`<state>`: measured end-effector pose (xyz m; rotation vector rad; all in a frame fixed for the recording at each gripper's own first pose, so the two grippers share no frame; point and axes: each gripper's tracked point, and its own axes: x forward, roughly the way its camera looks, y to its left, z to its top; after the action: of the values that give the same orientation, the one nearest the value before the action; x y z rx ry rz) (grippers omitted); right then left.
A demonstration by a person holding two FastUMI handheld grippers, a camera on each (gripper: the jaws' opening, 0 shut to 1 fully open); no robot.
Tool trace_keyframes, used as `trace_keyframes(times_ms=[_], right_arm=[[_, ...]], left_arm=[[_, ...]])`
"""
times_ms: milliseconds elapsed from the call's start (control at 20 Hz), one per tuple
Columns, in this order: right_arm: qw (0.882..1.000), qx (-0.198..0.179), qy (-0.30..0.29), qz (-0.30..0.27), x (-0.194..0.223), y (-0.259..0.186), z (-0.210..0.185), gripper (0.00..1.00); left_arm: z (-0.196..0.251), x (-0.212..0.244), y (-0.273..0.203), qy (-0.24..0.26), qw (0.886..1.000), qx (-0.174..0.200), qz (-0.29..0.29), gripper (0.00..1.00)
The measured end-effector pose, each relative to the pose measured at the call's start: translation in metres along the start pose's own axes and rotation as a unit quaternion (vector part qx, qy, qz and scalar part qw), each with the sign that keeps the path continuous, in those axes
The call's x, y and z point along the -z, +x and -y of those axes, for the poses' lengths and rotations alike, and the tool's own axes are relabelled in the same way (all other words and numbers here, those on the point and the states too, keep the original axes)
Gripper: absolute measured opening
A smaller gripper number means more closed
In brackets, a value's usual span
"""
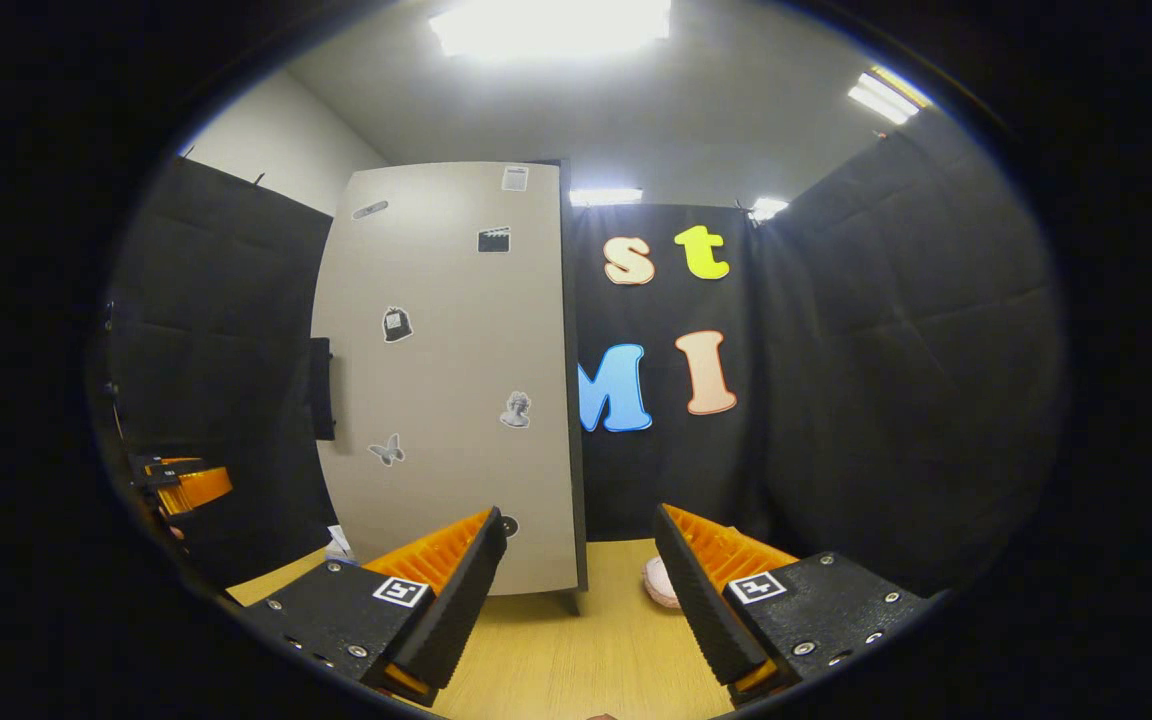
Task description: Open the cabinet door with the right hand, grasp the bottle in the cabinet with the left hand and place it on the coaster, then close the cabinet door with the right hand.
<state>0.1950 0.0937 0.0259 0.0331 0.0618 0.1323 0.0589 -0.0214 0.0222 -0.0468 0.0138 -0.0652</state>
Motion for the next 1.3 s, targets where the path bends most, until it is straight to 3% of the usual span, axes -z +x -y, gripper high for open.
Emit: trace_keyframes(times_ms=[100,1300], right_arm=[[1.0,0.0,0.002,-0.002,0.003,-0.001,0.005,0.93],[1.0,0.012,0.009,0.02,-0.011,0.004,0.005,0.93]], left_arm=[[0.002,-0.004,0.002,0.0,1.0,-0.004,0.003,0.87],[-0.007,-0.021,0.007,0.015,1.0,-0.007,0.007,0.87]])
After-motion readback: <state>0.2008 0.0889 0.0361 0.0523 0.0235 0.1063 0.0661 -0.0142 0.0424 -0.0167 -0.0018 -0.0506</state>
